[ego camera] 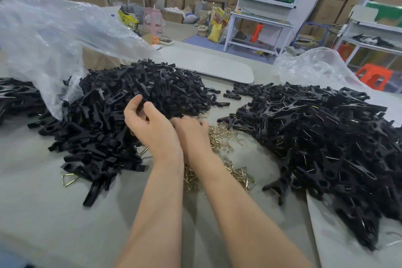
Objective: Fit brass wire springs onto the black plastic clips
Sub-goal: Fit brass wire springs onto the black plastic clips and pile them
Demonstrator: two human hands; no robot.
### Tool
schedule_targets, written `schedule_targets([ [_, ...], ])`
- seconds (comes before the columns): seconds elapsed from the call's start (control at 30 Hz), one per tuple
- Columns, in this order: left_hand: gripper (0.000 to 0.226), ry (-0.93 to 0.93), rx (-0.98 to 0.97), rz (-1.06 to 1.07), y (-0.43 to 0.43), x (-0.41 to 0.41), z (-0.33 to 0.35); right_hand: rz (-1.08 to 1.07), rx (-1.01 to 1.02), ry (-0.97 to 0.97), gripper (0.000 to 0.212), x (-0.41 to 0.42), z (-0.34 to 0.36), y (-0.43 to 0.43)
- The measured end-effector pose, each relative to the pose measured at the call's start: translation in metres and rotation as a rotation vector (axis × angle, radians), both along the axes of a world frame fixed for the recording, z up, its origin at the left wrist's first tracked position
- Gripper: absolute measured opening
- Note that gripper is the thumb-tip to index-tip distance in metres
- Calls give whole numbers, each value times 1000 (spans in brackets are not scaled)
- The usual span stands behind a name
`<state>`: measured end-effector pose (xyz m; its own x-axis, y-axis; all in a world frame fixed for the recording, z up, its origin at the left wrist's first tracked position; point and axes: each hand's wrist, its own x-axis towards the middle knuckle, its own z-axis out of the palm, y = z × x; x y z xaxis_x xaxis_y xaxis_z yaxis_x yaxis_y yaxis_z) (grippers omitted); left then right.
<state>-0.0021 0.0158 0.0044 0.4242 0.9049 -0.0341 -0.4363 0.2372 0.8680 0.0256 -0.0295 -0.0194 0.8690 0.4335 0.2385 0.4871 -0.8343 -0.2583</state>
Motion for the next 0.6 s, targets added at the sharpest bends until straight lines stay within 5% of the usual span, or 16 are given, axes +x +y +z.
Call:
schedule_targets([
  [0.1, 27, 11, 214, -80, -5, 2, -1, -80, 414, 42, 22, -1, 11, -18],
  [0.2, 36, 55, 682, -251, -15, 4, -3, -116, 854, 219, 18, 2, 24, -52],
  [0.33, 37, 112, 1150, -676, -33, 1, -9, -151, 998, 455, 12, 1, 27, -103],
  [0.47, 36, 177, 1258, -869, -40, -1, -16, -184, 1110, 541, 12, -4, 15, -131],
  [0.6, 30, 267, 1232, -846, -42, 1, -19, -243, 1211, 528, 22, -5, 10, -129],
])
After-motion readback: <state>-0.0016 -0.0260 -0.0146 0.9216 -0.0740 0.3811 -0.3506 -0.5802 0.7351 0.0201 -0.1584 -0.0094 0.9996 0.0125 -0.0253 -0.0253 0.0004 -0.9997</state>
